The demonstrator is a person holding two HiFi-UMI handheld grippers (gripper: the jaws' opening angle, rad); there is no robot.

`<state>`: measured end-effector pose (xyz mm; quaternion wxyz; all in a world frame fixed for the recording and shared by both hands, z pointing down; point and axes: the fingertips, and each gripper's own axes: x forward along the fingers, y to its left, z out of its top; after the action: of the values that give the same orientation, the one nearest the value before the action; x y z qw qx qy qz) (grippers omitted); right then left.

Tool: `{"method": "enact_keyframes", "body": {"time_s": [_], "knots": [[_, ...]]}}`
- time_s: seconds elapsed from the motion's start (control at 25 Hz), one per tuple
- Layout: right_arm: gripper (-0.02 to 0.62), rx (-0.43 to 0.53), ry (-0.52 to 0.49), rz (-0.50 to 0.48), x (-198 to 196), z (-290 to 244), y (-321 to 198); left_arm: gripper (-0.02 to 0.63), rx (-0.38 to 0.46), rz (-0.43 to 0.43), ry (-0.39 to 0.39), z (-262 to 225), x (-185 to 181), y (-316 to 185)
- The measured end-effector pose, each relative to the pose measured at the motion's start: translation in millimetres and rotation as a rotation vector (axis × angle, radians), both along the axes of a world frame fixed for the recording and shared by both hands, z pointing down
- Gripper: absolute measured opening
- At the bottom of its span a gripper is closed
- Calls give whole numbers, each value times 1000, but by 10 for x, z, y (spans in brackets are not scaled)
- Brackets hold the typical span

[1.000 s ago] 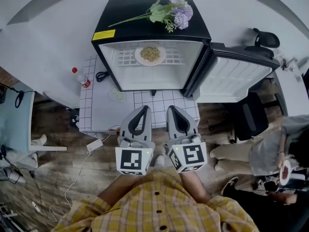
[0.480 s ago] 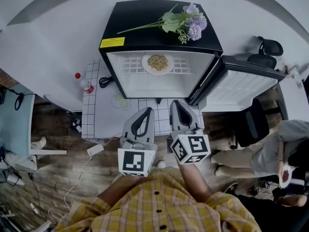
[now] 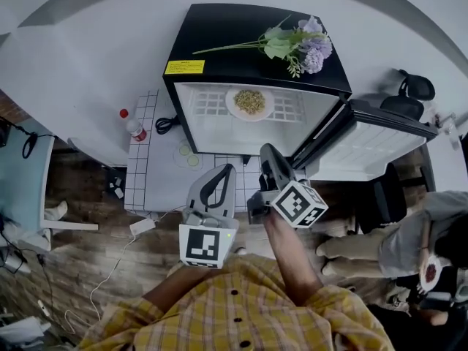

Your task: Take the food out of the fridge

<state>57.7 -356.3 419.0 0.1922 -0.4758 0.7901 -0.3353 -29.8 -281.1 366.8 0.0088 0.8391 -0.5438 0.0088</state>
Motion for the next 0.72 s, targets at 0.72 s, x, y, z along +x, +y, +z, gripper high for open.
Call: {"method": "enact_keyframes", "body": {"time_s": [0.72], "knots": [[98,-283,-595,41,-171,634,-629,8,-49,-12,10,166,-261,-92]]}}
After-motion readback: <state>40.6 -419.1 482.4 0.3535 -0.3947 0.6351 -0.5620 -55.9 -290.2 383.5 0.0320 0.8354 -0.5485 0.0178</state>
